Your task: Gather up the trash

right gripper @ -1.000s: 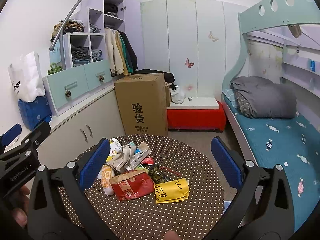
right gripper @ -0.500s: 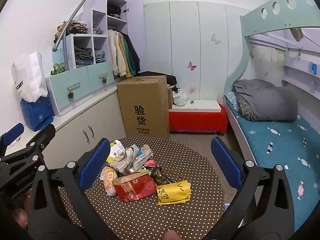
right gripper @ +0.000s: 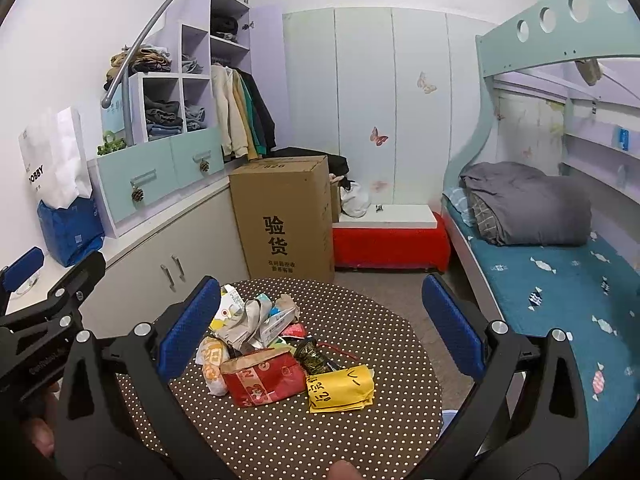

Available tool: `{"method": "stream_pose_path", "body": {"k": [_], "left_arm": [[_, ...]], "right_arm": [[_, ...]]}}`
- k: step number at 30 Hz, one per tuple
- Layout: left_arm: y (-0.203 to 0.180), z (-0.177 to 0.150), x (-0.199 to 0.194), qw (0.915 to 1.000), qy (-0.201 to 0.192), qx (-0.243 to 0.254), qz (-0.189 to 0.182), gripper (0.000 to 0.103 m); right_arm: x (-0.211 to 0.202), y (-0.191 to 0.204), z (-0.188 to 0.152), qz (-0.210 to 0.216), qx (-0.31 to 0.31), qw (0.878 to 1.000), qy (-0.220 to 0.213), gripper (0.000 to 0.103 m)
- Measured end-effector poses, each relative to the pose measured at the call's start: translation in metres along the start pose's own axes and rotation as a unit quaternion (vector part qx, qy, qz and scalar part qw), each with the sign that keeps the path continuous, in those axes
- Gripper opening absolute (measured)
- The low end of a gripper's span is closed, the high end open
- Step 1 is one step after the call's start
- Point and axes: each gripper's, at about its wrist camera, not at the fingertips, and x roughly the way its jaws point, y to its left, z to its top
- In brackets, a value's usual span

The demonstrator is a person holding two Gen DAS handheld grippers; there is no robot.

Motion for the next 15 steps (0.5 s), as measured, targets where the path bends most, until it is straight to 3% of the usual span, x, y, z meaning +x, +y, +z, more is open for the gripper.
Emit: {"method": "stream_pose_path", "body": {"k": [15], "left_arm": [[-0.0025, -0.0014, 0.0000, 0.9999, -0.002, -0.006, -0.012, 0.099]], "right_arm": [[-0.0031, -0.0042, -0.0017, -0.010, 0.000, 1.000, -0.003, 0.098]]}}
